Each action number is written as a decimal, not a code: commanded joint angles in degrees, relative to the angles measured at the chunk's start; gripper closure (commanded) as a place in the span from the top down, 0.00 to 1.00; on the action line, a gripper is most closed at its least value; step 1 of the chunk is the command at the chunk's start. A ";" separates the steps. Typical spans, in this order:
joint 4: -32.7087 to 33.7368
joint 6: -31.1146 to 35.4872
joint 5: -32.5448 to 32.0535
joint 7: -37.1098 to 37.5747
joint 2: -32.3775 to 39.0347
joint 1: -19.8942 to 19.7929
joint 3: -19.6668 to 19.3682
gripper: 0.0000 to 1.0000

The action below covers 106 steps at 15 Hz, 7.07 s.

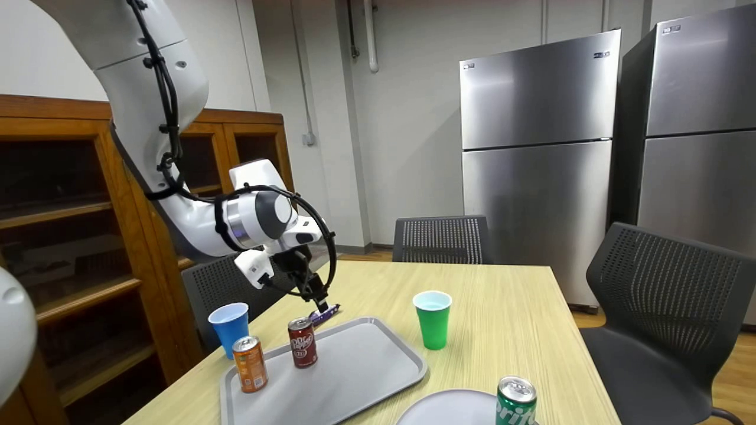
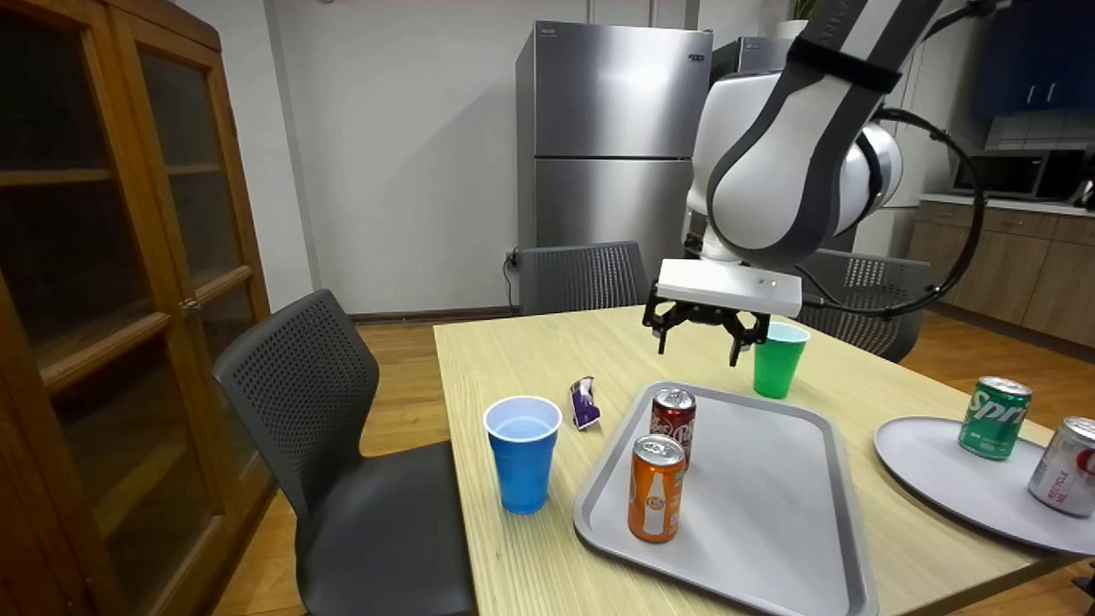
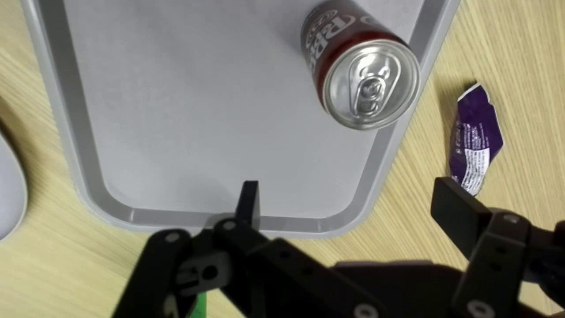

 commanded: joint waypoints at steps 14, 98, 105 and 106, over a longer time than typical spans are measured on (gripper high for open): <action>-10.38 3.19 -4.90 -3.91 -13.87 -3.83 -14.62 1.00; -2.97 -0.39 15.86 -36.00 -3.89 -30.11 -2.51 0.39; -5.84 2.27 15.06 -35.49 -6.45 -24.08 1.24 0.39; -5.93 2.70 15.01 -35.33 -6.45 -23.28 1.85 0.39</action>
